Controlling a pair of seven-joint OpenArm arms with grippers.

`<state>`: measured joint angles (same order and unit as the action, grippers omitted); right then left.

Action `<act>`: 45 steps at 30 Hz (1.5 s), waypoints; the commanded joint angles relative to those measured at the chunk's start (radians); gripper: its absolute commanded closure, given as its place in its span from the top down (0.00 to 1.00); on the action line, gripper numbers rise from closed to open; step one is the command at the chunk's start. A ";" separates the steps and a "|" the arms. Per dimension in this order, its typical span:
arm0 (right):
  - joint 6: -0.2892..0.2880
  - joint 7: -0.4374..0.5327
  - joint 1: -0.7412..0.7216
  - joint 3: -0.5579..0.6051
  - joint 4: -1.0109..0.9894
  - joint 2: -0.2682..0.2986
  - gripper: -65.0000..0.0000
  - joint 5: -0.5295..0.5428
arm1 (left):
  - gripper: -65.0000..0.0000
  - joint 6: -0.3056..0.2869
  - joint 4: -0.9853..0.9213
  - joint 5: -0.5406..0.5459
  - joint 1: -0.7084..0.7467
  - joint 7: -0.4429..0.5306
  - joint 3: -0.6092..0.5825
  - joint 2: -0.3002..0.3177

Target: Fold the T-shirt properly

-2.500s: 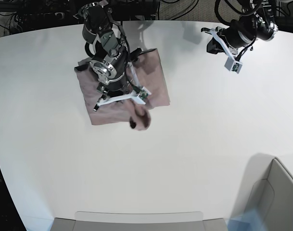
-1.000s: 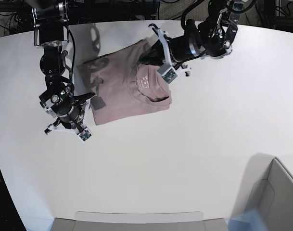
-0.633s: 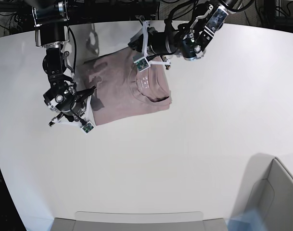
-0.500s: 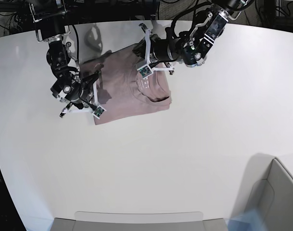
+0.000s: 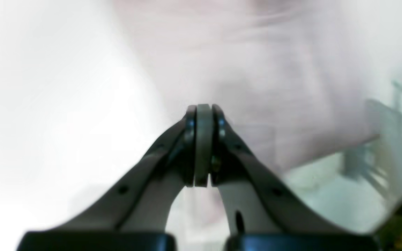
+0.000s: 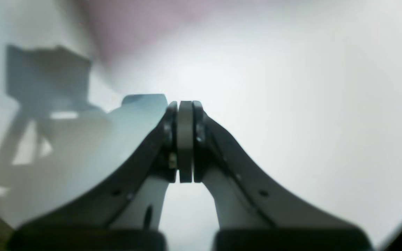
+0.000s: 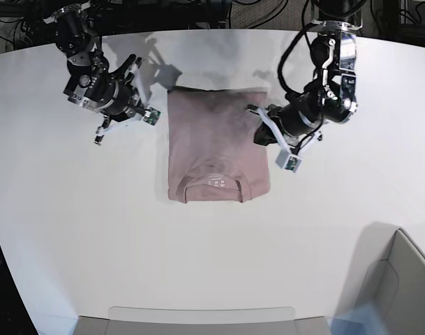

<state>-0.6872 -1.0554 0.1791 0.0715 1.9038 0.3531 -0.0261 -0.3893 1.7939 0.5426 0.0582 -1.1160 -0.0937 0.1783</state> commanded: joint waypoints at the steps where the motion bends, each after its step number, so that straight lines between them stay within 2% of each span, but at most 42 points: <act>1: -0.011 0.017 -0.005 -0.028 0.018 -0.013 0.00 0.013 | 0.00 0.002 0.031 0.003 0.001 0.024 0.010 0.014; 4: -0.011 0.017 0.018 -0.157 0.018 -0.047 0.00 0.013 | 0.00 0.002 0.067 0.003 0.010 0.050 0.002 0.007; 8: -0.011 0.017 0.030 -0.398 0.007 -0.099 0.00 0.016 | 0.00 0.000 0.080 0.004 0.004 0.058 -0.013 -0.062; 10: -0.011 0.017 0.030 -0.468 -0.003 -0.105 0.00 0.016 | 0.00 0.000 0.053 0.001 -0.001 0.061 -0.056 -0.084; 16: -0.011 -0.018 0.063 -0.531 -0.013 -0.087 0.00 0.018 | 0.00 0.008 -0.113 -0.005 -0.093 0.132 -0.200 -0.110; 21: -0.011 -0.018 0.095 -0.530 -0.011 -0.085 0.00 0.018 | 0.00 0.008 -0.343 -0.014 -0.134 0.196 -0.206 -0.102; 28: -0.011 -0.018 0.109 -0.526 -0.011 -0.084 0.00 0.018 | 0.00 0.002 -0.464 -0.177 -0.134 0.231 -0.180 -0.009; 32: -0.011 -0.018 0.102 -0.525 -0.011 -0.090 0.00 0.018 | 0.00 0.000 -0.467 -0.183 -0.134 0.222 -0.084 0.077; 38: -0.011 -0.018 0.101 -0.522 -0.013 -0.091 0.00 0.018 | 0.00 0.000 -0.469 -0.178 -0.172 0.221 -0.064 0.240; 41: -0.011 -0.018 0.101 -0.497 -0.013 -0.091 0.00 0.018 | 0.00 0.000 -0.469 -0.178 -0.189 0.221 -0.062 0.284; 45: -0.011 -0.018 0.101 -0.487 -0.013 -0.102 0.00 0.018 | 0.00 0.000 -0.455 -0.177 -0.197 0.219 -0.059 0.292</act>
<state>-0.6872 -1.0805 0.2874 -0.4091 1.8763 0.2401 -0.0051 -0.3992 1.3300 0.3912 -0.1303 -0.8665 -0.1570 0.4549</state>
